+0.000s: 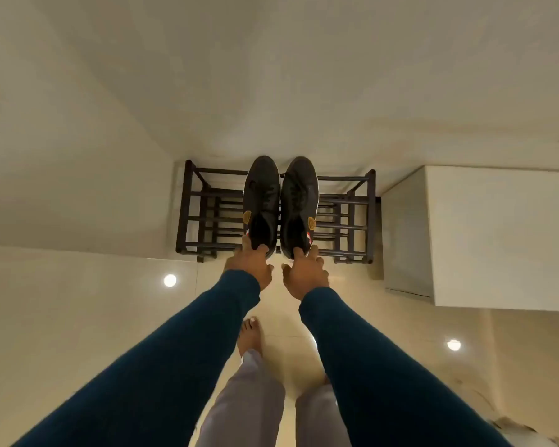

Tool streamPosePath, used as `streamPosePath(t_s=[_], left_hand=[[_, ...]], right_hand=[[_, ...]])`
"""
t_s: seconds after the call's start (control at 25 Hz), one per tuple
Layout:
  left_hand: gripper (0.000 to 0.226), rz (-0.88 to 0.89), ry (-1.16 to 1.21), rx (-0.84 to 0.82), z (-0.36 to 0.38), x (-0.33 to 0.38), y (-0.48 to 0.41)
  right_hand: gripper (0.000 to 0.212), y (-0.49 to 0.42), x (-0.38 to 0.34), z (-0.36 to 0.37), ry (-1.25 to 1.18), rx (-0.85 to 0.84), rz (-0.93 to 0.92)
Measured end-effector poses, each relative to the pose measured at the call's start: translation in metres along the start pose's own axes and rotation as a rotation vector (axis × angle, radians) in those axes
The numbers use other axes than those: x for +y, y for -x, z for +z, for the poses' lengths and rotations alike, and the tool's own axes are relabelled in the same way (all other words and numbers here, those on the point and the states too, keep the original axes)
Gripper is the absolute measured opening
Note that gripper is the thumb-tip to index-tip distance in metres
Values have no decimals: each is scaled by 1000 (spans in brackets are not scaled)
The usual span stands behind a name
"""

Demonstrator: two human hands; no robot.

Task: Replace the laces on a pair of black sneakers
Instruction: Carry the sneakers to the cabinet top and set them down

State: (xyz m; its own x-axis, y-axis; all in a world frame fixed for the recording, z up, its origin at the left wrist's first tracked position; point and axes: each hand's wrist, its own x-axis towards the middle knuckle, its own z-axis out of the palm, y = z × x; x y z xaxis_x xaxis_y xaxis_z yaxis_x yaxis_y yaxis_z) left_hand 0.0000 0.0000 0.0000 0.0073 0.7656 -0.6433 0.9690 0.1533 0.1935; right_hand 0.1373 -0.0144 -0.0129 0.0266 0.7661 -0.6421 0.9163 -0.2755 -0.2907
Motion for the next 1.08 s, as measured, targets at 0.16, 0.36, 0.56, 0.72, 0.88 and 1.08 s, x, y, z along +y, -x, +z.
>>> streamPosePath(t_s=[0.16, 0.36, 0.56, 0.72, 0.88, 1.08], left_hand=[[42, -124, 43, -51, 20, 0, -26], [30, -155, 99, 16, -18, 11, 2], [32, -107, 90, 29, -73, 89, 78], [30, -68, 67, 46, -77, 182, 133], [29, 14, 75, 95, -63, 286, 168], [33, 111, 82, 50, -45, 389, 173]], right_hand=[[37, -27, 10, 17, -66, 35, 69], [21, -3, 18, -37, -151, 124, 49], [25, 76, 82, -114, -110, 132, 20], [21, 143, 180, -160, -62, 212, 25], [21, 194, 293, -213, -10, 263, 104], [25, 213, 392, -262, -66, 287, 237]])
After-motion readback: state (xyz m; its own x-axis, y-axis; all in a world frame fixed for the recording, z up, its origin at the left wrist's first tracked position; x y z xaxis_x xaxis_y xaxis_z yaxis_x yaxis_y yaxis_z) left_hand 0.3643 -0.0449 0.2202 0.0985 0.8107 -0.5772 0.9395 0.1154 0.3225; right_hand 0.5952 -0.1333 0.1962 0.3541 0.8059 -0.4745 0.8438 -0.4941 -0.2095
